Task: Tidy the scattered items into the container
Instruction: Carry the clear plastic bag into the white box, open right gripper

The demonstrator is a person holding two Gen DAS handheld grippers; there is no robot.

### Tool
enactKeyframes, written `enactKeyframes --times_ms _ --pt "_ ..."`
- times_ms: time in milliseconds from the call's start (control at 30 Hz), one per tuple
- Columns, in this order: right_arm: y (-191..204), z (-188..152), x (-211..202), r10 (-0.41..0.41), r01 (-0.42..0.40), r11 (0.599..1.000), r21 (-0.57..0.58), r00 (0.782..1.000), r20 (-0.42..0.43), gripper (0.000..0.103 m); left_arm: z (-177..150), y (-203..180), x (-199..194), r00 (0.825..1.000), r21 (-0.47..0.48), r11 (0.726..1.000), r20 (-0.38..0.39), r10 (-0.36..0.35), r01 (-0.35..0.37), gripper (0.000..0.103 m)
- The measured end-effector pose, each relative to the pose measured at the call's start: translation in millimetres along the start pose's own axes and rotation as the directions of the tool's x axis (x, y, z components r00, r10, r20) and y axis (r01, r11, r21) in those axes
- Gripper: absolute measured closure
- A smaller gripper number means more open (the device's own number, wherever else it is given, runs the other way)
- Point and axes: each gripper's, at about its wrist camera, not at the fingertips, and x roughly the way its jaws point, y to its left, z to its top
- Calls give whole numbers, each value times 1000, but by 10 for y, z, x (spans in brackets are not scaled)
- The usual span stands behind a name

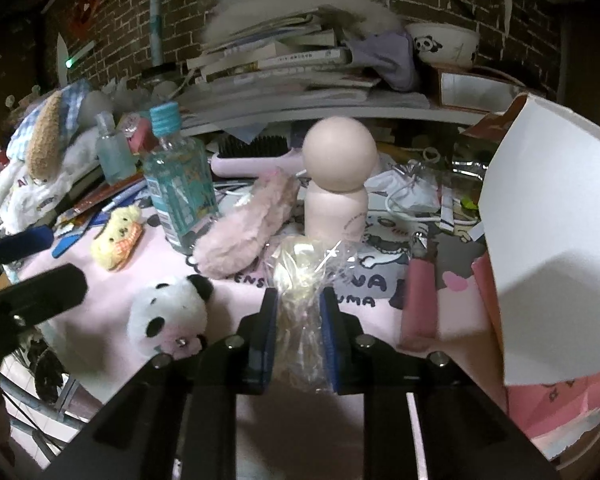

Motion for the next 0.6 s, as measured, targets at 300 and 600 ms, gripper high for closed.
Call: enactKeyframes --times_ms 300,600 --pt "112 97 -357 50 -48 999 -24 995 84 85 -5 -7 -79 1000 -1 1000 11 -2 2 8" --pt "64 280 -819 14 -6 999 -43 983 182 85 -5 -73 -137 1000 7 1000 13 -2 2 8"
